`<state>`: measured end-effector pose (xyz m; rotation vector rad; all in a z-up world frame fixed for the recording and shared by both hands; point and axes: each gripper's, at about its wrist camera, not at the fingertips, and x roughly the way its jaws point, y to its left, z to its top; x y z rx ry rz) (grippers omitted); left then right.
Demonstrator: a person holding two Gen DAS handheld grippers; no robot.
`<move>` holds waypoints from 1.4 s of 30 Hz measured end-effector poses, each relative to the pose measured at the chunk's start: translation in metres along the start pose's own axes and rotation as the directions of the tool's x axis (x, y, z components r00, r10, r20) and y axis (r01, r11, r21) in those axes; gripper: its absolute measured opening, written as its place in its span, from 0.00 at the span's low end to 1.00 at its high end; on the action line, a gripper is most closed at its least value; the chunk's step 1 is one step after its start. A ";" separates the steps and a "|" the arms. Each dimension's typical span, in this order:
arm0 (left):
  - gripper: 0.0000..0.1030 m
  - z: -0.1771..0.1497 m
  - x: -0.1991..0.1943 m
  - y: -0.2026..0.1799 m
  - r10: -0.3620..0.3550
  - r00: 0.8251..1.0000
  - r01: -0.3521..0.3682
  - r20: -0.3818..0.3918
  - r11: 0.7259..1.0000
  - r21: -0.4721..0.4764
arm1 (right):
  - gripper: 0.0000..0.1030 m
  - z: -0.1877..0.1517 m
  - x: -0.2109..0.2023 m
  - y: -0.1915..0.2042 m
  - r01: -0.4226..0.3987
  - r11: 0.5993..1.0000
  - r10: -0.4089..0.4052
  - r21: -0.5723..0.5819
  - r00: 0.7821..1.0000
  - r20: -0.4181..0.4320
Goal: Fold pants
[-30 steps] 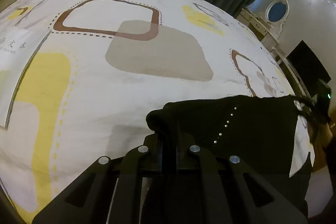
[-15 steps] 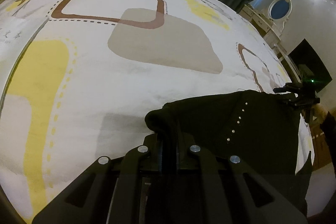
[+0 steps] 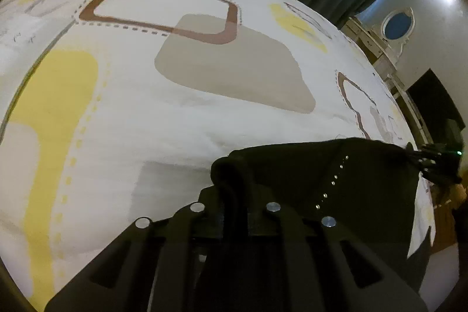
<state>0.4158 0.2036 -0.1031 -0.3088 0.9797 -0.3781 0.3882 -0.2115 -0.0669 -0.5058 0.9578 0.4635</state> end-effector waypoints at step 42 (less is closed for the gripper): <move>0.16 -0.215 -0.176 0.000 -0.253 0.966 0.251 0.062 0.967 0.027 | 0.09 -0.240 -0.161 0.262 0.166 0.984 -0.175 0.071 0.973 0.152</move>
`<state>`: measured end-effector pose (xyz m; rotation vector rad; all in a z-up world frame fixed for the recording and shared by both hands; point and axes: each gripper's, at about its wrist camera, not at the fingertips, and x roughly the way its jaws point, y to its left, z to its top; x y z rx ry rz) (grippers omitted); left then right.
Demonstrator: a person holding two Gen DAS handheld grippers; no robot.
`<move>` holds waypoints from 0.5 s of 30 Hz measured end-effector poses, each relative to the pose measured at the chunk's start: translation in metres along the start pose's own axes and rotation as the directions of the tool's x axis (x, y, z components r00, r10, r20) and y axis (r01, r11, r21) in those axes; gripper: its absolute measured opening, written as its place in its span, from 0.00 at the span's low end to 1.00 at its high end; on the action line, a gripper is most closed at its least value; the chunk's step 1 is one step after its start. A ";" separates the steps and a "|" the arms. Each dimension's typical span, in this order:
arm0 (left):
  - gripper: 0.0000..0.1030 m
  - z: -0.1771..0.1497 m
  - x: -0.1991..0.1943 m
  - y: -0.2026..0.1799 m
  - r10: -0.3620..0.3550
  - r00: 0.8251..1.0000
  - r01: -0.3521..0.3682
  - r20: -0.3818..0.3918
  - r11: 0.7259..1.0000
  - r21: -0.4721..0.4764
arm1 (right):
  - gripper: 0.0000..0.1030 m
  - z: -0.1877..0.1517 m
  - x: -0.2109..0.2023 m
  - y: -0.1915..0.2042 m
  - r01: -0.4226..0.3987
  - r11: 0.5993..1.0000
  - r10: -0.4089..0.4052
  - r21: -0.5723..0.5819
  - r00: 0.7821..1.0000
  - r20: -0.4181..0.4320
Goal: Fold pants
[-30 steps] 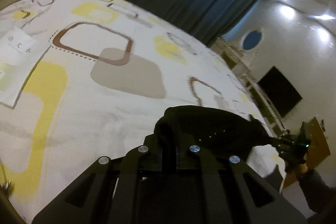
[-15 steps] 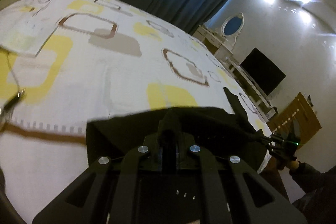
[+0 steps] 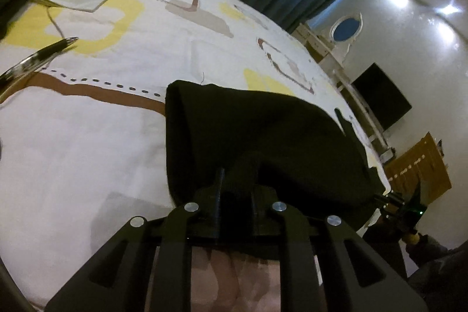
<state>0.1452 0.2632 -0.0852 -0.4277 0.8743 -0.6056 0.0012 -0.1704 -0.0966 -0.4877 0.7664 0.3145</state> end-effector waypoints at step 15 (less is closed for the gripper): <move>0.24 -0.032 -0.036 0.013 0.146 0.989 -0.146 -0.005 0.988 0.051 | 0.08 -0.035 -0.012 0.014 -0.019 1.000 0.019 -0.019 0.999 -0.032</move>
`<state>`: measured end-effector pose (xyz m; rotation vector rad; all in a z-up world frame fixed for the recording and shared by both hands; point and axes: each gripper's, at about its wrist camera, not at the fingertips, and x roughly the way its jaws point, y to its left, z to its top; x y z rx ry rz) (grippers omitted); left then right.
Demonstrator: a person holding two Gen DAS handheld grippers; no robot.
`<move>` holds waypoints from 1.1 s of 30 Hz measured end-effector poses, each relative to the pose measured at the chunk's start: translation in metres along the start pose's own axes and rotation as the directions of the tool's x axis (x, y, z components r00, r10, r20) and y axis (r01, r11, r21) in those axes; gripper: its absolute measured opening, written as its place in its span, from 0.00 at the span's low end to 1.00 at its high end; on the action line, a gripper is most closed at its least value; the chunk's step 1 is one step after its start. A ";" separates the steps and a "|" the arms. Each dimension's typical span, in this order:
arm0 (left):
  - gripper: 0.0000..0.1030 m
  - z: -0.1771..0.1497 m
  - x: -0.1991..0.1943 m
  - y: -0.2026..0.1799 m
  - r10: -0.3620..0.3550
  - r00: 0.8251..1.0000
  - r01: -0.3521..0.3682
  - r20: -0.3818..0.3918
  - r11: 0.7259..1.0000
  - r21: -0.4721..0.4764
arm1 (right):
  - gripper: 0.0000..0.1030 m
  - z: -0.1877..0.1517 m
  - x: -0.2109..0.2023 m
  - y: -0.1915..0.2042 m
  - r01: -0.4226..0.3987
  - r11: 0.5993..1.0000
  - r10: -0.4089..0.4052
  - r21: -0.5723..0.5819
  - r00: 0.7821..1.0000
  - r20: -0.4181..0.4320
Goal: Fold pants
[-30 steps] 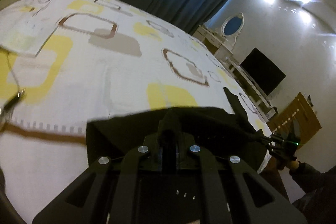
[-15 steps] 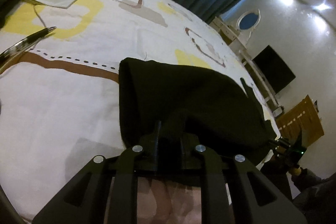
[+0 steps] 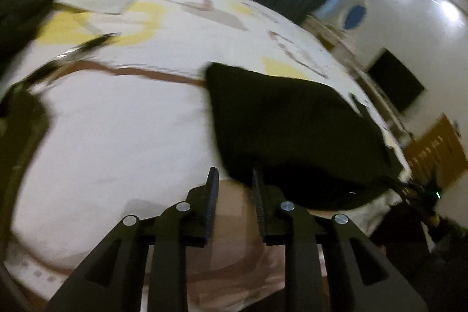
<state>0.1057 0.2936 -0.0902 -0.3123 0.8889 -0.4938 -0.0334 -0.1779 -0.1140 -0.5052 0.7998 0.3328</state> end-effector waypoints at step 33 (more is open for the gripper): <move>0.79 0.022 0.092 -0.107 -0.137 0.986 0.144 0.090 0.987 -0.069 | 0.45 0.107 0.198 -0.370 0.381 0.618 -0.087 0.688 0.902 -0.422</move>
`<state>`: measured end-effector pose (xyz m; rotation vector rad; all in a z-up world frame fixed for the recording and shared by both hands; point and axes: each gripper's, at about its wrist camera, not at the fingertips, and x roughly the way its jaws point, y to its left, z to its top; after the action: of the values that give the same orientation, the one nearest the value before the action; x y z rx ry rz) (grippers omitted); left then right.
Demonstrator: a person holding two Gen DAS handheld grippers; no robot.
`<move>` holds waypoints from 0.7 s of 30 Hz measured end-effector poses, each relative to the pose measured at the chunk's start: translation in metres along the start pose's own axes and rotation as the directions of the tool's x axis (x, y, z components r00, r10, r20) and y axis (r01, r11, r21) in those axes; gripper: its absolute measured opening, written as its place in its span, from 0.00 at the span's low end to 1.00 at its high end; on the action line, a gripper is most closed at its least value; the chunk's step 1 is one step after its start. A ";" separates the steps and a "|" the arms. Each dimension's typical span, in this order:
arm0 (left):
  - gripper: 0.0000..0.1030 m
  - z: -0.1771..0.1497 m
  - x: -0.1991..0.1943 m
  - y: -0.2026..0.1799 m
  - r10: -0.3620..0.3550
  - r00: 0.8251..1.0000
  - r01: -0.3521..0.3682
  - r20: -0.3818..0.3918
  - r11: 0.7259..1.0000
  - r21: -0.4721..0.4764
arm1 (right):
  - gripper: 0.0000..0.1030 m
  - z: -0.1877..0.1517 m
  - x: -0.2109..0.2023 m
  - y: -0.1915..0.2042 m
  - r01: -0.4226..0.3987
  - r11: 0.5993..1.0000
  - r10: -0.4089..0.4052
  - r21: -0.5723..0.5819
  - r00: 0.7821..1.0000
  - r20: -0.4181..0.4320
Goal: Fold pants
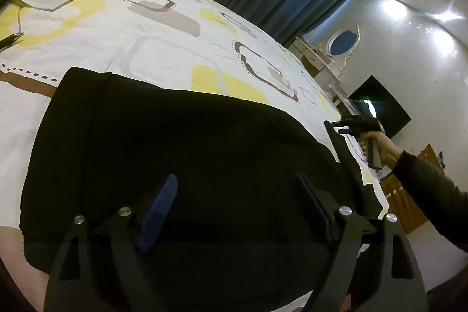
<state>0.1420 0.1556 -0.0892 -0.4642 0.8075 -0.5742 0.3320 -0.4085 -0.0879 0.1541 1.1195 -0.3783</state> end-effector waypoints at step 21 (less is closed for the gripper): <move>0.83 0.004 0.008 -0.005 0.035 0.999 -0.035 -0.004 0.999 0.007 | 0.06 -0.011 -0.041 -0.062 -0.116 0.989 0.102 0.097 0.986 0.134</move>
<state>0.1484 0.1476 -0.0883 -0.4419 0.8164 -0.5451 0.2837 -0.4533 -0.0514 0.2783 0.9598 -0.3439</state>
